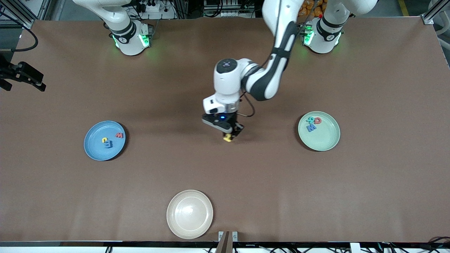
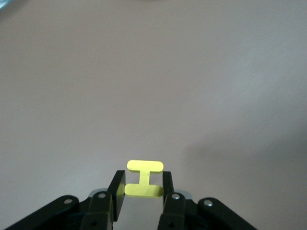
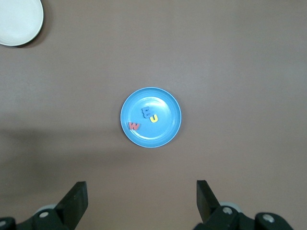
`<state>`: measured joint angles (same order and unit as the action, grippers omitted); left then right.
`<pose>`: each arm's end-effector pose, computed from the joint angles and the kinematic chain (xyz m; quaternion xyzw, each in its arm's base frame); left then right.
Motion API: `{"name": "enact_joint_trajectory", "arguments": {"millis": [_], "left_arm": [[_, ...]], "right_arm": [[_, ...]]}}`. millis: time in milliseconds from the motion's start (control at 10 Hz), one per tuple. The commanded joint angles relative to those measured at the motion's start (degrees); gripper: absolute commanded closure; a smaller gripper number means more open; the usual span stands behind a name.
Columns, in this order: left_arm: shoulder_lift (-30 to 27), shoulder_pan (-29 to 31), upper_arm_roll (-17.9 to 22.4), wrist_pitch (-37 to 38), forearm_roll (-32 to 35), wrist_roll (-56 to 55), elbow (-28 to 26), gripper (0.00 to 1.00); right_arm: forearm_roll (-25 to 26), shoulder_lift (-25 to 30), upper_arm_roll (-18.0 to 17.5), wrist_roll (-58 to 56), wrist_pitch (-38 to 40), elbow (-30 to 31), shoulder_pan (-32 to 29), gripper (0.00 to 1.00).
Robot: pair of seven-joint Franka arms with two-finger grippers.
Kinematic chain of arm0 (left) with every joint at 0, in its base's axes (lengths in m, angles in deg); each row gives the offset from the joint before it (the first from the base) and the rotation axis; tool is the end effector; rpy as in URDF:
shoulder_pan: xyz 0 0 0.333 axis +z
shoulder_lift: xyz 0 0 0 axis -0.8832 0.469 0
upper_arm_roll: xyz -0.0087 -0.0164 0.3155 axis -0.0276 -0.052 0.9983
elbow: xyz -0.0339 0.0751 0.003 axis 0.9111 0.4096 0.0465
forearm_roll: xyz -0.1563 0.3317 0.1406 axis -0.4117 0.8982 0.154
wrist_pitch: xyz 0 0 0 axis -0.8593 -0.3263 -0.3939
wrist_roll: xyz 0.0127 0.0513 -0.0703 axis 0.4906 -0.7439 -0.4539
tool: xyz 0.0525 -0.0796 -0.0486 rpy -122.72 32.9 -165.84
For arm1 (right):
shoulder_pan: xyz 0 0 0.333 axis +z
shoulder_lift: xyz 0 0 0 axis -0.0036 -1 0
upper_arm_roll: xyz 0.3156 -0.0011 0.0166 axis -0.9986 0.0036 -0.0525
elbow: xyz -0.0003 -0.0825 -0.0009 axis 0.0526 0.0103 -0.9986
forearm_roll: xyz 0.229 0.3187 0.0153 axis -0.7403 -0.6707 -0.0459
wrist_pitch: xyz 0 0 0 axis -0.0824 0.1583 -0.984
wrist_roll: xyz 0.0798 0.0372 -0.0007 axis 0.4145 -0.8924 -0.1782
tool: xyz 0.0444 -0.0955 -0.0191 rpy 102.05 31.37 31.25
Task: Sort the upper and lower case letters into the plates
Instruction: 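Carry the yellow H to the green plate and open the left gripper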
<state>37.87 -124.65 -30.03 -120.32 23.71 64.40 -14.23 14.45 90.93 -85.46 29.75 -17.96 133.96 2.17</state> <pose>0.5053 -0.4737 0.2842 -0.9476 0.2804 -0.1377 0.0664 0.5337 -0.0251 0.6492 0.9994 -0.0025 0.0237 0.0239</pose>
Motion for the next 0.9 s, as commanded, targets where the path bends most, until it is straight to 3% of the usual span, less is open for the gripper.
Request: {"name": "enact_joint_trajectory", "arguments": {"millis": [0, 200, 300, 600, 800], "left_arm": [[-12.84, 6.86, -1.28, 13.36, -0.98, 12.03, -8.83, 0.93], [-16.28, 13.29, -1.28, 22.1, -0.98, 17.86, -9.79, 0.93], [-17.95, 16.36, -1.28, 22.4, -0.89, 20.05, -12.5, 0.93], [-19.29, 24.63, -1.63, 20.74, -0.89, 25.95, -17.96, 0.93], [-18.59, 29.2, -1.81, 13.13, -0.89, 29.54, -22.6, 0.93]], "right_arm": [[-0.64, -0.16, -0.16, 0.76, 0.95, -0.83, -0.3, 0.0], [-0.72, -0.08, -0.16, 0.76, 1.21, -0.83, -0.3, 0.0], [-0.81, -0.08, -0.16, 0.76, 1.21, -0.83, -0.3, 0.0], [-0.99, -0.16, 0.1, 0.67, 1.47, -1.18, -0.38, 0.0], [-0.99, -0.08, 0.01, 0.67, 1.47, -1.09, -0.38, 0.0]]}}
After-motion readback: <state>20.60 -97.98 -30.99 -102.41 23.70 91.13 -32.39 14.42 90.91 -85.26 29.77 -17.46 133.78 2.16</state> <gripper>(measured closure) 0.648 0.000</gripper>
